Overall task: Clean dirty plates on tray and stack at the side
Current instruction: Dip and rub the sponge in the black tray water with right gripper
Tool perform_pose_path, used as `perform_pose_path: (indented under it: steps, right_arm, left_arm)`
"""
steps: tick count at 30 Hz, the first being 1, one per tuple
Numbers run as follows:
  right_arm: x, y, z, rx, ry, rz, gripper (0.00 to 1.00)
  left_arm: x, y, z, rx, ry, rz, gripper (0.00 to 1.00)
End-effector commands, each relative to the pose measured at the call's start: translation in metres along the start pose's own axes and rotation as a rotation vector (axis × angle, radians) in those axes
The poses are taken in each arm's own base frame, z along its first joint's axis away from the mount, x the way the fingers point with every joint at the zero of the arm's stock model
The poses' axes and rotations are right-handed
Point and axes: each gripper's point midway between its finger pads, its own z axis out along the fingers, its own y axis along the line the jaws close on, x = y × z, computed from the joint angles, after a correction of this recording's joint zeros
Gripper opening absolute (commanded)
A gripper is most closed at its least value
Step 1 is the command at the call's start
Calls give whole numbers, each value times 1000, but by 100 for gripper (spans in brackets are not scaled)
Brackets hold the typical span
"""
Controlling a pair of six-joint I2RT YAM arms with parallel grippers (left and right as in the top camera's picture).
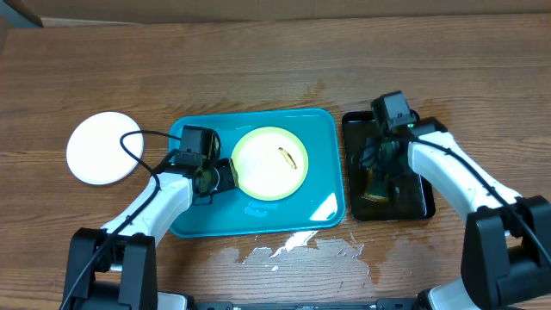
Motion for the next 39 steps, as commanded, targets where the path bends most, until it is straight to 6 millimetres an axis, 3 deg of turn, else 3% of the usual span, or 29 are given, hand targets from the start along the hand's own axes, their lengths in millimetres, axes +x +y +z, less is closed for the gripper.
perform_pose_path:
  steps: [1,3,5,7,10,12,14,16,19,24,33,35,38,39]
  right_arm:
    - [8,-7,16,17,0,4,53]
    - [8,-7,23,5,-22,5,45]
    - [6,-6,26,-3,-37,5,24]
    - [2,-3,25,-14,-55,6,13]
    - [-3,0,25,-26,-73,7,8]
    - [-10,3,21,-35,-89,8,14]
    - [-20,10,8,-54,-94,1,50]
    - [-29,22,-9,-94,-94,-46,59]
    - [-34,26,-28,-100,-77,-56,64]
    - [-11,14,-32,-49,30,-57,64]
    - [38,-8,5,4,144,-13,62]
    - [46,-8,14,-15,150,-13,58]
    - [51,-8,30,-37,125,-18,38]
    - [48,-8,31,-38,109,-21,36]
  left_arm:
    - [0,1,2,-10,1,-3,53]
    - [0,1,2,-10,1,-3,53]
    - [0,1,2,-10,1,-4,53]
    - [-1,1,2,-10,0,-3,54]
    - [-1,1,2,-9,-1,-3,57]
    - [-1,1,2,-10,0,-3,60]
    - [-1,1,2,-10,0,-3,63]
    - [-1,1,2,-10,-1,-3,63]
    - [-1,1,2,-10,0,-3,63]
    - [-1,1,2,-9,0,-4,63]
    - [-1,1,2,-9,0,-4,67]
    - [-1,1,2,-9,0,-3,68]
    - [-1,1,2,-9,0,-4,68]
    - [-1,1,2,-9,0,-4,68]
